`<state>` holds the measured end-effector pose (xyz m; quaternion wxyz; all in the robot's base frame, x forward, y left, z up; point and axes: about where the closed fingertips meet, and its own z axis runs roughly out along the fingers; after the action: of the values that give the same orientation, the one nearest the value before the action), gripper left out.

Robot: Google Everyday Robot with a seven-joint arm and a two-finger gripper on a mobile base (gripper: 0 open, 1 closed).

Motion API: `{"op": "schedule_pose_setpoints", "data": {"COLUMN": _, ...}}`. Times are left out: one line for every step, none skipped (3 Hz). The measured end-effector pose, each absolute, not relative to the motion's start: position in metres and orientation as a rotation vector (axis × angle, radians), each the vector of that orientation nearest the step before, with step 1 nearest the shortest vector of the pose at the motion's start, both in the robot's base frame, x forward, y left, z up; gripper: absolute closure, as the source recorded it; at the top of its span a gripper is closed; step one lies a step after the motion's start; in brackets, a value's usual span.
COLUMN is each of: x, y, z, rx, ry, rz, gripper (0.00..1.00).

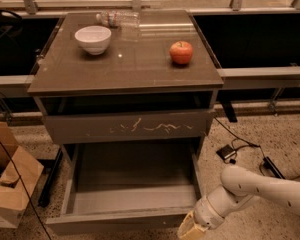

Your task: Close middle drawer

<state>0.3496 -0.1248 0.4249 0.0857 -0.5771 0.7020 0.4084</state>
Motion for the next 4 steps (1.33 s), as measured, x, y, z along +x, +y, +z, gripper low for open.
{"op": "schedule_pose_setpoints", "data": {"x": 0.376, "y": -0.121, "z": 0.423, "rx": -1.695, "ry": 2.088, "rz": 1.187, "gripper": 1.00}}
{"op": "schedule_pose_setpoints", "data": {"x": 0.420, "y": -0.112, "z": 0.423, "rx": -1.694, "ry": 2.046, "rz": 1.144, "gripper": 1.00}}
{"op": "schedule_pose_setpoints", "data": {"x": 0.434, "y": -0.105, "z": 0.425, "rx": -1.695, "ry": 2.022, "rz": 1.139, "gripper": 1.00}}
{"op": "schedule_pose_setpoints", "data": {"x": 0.511, "y": -0.081, "z": 0.435, "rx": -1.681, "ry": 1.914, "rz": 1.089, "gripper": 1.00}}
